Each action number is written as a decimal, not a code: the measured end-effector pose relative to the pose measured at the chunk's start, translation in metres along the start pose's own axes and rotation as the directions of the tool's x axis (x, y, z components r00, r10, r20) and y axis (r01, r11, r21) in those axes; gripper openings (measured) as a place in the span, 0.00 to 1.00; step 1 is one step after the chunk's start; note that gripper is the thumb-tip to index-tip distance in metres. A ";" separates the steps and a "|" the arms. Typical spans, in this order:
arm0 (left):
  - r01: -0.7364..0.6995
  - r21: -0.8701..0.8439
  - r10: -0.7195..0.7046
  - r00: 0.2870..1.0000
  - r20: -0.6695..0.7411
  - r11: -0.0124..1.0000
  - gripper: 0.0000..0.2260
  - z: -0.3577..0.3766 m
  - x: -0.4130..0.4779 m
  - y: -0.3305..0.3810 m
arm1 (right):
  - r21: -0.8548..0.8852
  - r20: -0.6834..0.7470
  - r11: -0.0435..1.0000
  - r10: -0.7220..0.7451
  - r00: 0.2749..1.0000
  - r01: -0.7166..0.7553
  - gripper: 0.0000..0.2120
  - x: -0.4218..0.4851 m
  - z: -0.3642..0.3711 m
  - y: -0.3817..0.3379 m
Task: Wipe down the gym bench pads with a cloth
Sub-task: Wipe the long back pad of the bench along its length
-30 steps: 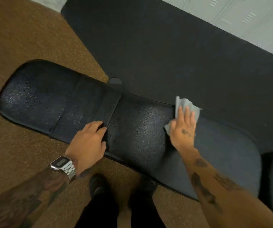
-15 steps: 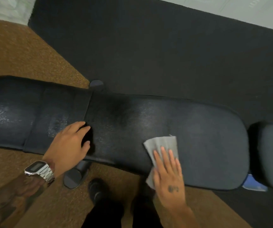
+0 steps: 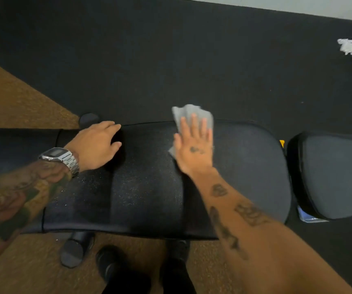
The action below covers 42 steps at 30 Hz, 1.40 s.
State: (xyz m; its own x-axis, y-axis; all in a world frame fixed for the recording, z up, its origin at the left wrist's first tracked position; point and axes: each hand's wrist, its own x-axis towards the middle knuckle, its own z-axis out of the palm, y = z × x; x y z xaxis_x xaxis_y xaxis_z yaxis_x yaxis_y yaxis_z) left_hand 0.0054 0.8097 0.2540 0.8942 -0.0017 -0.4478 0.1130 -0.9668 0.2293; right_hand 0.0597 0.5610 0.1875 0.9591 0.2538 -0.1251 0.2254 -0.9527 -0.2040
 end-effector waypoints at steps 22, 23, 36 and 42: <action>-0.156 -0.031 0.157 0.988 0.003 0.987 0.18 -0.007 0.085 0.142 | 0.123 -0.254 0.941 0.336 0.907 -0.315 0.25 -0.094 -0.027 0.211; -0.153 -0.018 0.153 0.988 -0.002 0.988 0.18 -0.007 0.087 0.146 | 0.141 -0.257 0.936 0.348 0.901 -0.321 0.24 -0.072 -0.031 0.215; -0.103 -0.142 0.096 0.994 -0.057 0.984 0.16 -0.010 0.092 0.147 | -0.003 0.012 0.959 -0.283 0.959 0.283 0.26 0.006 -0.013 0.053; -0.112 -0.125 0.112 0.994 -0.005 0.986 0.17 -0.012 0.094 0.142 | 0.016 -0.048 0.974 -0.226 0.973 0.227 0.25 0.041 -0.034 0.139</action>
State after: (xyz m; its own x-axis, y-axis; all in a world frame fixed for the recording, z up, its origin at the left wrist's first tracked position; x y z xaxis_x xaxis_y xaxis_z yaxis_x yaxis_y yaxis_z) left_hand 0.1107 0.6751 0.2550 0.9031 -0.1088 -0.4154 0.0655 -0.9211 0.3838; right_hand 0.1356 0.4337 0.1869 0.8905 0.4541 -0.0295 0.4344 -0.8675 -0.2423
